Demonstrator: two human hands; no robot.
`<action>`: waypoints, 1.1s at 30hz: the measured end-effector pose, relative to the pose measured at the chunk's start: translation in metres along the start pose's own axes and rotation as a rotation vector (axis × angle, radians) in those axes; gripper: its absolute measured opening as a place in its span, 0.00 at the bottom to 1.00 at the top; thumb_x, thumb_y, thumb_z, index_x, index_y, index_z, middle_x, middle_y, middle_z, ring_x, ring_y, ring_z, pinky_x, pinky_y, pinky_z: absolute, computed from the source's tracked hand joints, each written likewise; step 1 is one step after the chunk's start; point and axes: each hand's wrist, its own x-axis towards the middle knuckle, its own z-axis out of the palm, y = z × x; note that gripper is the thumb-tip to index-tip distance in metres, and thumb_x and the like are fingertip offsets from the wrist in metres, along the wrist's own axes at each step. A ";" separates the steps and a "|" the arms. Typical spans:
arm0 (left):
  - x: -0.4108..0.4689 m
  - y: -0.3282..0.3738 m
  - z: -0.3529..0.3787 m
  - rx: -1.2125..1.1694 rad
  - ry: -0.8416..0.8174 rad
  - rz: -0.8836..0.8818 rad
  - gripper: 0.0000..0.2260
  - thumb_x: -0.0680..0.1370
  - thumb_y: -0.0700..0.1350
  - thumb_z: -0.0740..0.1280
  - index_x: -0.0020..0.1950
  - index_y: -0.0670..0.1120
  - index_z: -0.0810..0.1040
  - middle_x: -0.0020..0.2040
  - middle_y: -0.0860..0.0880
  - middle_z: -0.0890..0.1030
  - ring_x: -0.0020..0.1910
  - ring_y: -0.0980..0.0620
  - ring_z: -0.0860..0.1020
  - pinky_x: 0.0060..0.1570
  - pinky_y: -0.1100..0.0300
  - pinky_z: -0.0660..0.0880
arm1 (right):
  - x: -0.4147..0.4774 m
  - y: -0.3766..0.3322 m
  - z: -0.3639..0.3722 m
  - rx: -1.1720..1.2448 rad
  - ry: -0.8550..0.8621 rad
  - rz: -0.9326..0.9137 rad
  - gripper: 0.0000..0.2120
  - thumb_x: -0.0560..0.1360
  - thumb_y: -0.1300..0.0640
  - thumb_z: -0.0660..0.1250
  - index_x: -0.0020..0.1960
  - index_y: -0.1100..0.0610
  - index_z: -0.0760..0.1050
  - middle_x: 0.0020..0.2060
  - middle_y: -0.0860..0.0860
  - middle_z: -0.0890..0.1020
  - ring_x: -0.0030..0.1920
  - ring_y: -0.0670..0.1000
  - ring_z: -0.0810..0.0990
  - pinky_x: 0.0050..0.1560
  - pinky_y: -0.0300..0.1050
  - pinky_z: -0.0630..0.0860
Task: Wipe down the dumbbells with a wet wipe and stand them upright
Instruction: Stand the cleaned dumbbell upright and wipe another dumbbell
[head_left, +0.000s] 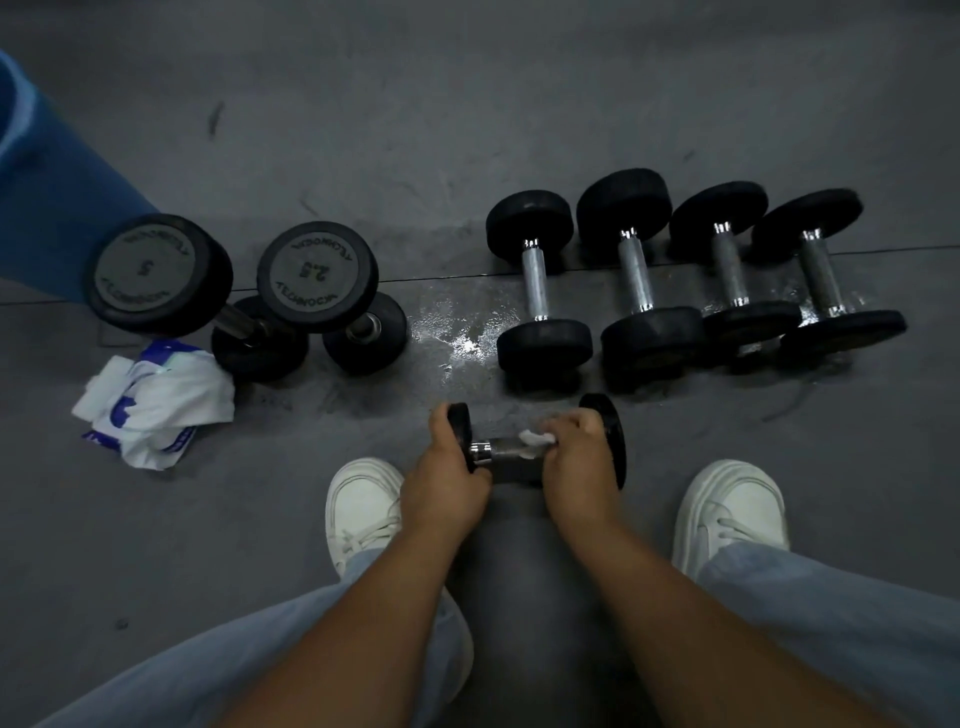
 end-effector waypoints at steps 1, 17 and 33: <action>0.002 0.000 0.000 0.005 0.000 0.004 0.37 0.73 0.45 0.68 0.76 0.55 0.51 0.56 0.41 0.81 0.51 0.38 0.80 0.49 0.50 0.77 | -0.002 -0.003 0.004 0.002 0.021 0.033 0.13 0.74 0.68 0.60 0.55 0.60 0.77 0.55 0.56 0.74 0.54 0.55 0.74 0.50 0.36 0.65; 0.020 0.010 -0.017 -0.032 -0.112 -0.136 0.24 0.72 0.57 0.70 0.63 0.47 0.68 0.59 0.44 0.79 0.57 0.41 0.78 0.54 0.52 0.75 | 0.001 -0.021 -0.005 -0.069 -0.151 -0.055 0.10 0.76 0.60 0.59 0.55 0.54 0.73 0.45 0.56 0.80 0.46 0.59 0.80 0.43 0.49 0.74; 0.006 0.009 -0.001 -0.090 -0.049 -0.095 0.40 0.75 0.46 0.70 0.80 0.48 0.49 0.60 0.40 0.80 0.58 0.39 0.79 0.53 0.54 0.74 | -0.004 -0.013 0.007 -0.355 -0.288 -0.466 0.18 0.65 0.64 0.62 0.53 0.56 0.77 0.55 0.54 0.80 0.55 0.57 0.78 0.54 0.51 0.75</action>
